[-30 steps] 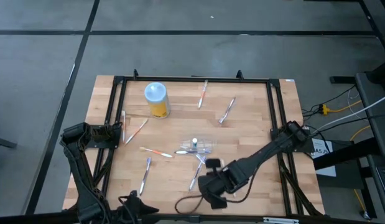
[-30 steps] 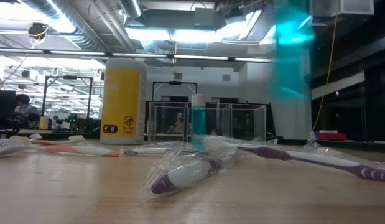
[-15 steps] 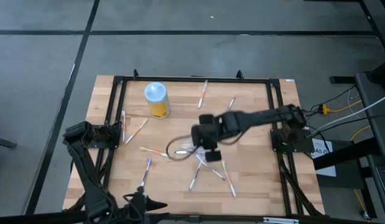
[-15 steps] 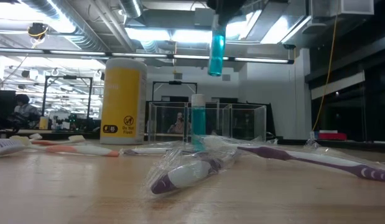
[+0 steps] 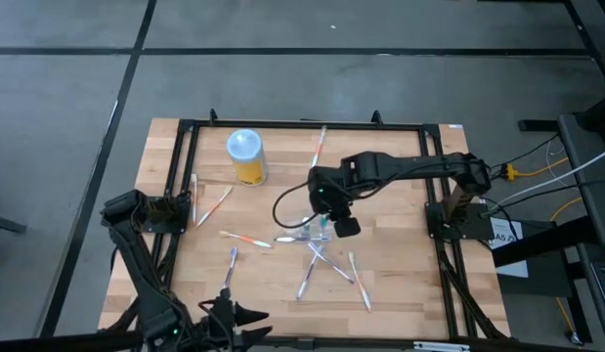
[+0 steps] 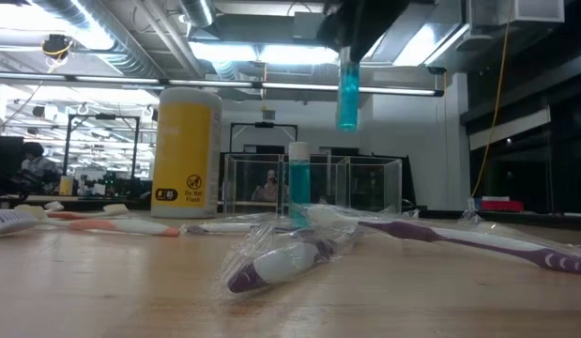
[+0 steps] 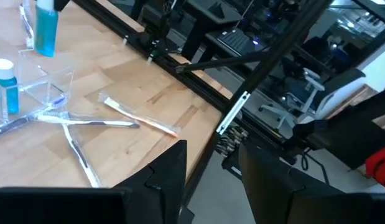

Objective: Pick & Place toothbrushing station
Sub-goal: Put the blue mouthwash into the middle compartment of the transparent organizer

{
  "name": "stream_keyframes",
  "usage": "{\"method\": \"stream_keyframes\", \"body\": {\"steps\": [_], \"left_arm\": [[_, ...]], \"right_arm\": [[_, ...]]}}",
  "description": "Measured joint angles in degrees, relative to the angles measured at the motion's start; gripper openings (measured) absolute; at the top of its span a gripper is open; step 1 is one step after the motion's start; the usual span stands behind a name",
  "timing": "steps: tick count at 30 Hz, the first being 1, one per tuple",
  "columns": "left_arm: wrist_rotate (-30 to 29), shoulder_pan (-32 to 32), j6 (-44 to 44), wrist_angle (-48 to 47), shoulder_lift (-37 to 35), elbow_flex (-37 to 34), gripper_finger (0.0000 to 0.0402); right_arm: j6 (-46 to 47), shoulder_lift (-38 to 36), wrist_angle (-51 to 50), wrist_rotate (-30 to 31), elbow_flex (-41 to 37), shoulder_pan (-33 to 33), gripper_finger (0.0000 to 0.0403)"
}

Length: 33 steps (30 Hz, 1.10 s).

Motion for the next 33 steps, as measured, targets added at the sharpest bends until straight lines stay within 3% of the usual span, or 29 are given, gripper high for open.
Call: {"method": "stream_keyframes", "body": {"steps": [18, 22, 33], "left_arm": [[2.56, 3.44, -0.44, 0.02, 0.02, 0.0, 0.0143], [2.56, 3.48, -0.44, 0.0, 0.01, 0.0, 0.0143], [2.54, 3.46, -1.41, 0.01, 0.02, 0.0, 0.0143]], "right_arm": [[-6.56, 0.0, 3.28, -3.17, -0.45, -5.07, 0.0096], [-6.84, 0.02, 4.07, -5.77, -3.29, -5.25, 0.0096], [-7.05, 0.09, 8.26, -5.16, -7.05, -4.86, 0.0096]]}}
